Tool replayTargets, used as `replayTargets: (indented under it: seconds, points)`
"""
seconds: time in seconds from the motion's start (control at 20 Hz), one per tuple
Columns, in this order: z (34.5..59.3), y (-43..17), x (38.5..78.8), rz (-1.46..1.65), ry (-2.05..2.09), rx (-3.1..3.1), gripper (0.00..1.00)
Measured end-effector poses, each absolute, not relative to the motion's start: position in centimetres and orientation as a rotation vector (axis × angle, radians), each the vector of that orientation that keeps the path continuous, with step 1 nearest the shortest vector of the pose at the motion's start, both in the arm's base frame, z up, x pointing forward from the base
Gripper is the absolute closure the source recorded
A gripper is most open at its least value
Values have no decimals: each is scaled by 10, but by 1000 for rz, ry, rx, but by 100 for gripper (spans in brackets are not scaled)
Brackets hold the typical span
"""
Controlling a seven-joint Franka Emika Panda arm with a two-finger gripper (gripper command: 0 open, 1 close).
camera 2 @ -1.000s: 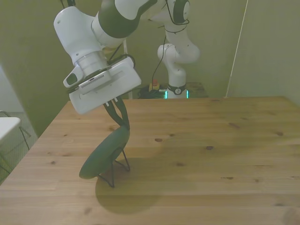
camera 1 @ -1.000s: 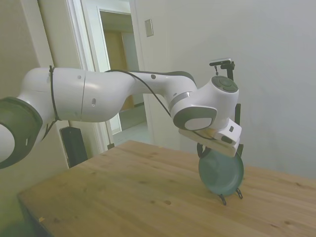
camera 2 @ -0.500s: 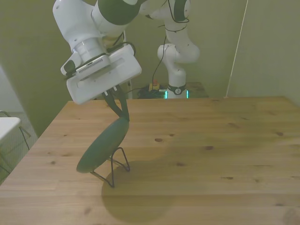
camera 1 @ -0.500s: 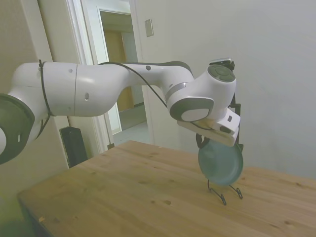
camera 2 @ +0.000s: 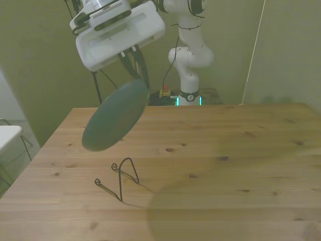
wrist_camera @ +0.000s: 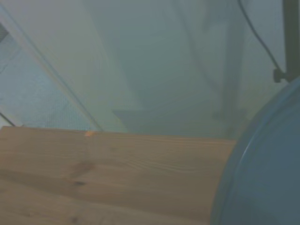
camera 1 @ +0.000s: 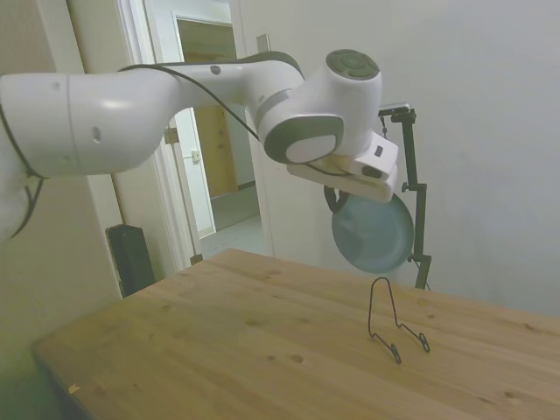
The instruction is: Unload the plate
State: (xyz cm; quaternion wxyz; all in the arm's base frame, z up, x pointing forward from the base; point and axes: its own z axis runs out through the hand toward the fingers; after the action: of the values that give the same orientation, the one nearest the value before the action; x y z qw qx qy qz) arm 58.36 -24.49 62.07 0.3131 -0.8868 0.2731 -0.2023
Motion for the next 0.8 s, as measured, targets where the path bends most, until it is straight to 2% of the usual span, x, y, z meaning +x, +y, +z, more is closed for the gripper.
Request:
replayTargets:
  seconds: [0.15, 0.25, 0.55, 0.8]
  points:
    - [628, -205, 564, -481, 678, -2358, 100]
    - [621, -176, 554, -414, 678, -2406, 100]
    - [567, -110, 552, -235, 850, -2630, 100]
    - [518, -101, 562, -144, 1045, -2815, 100]
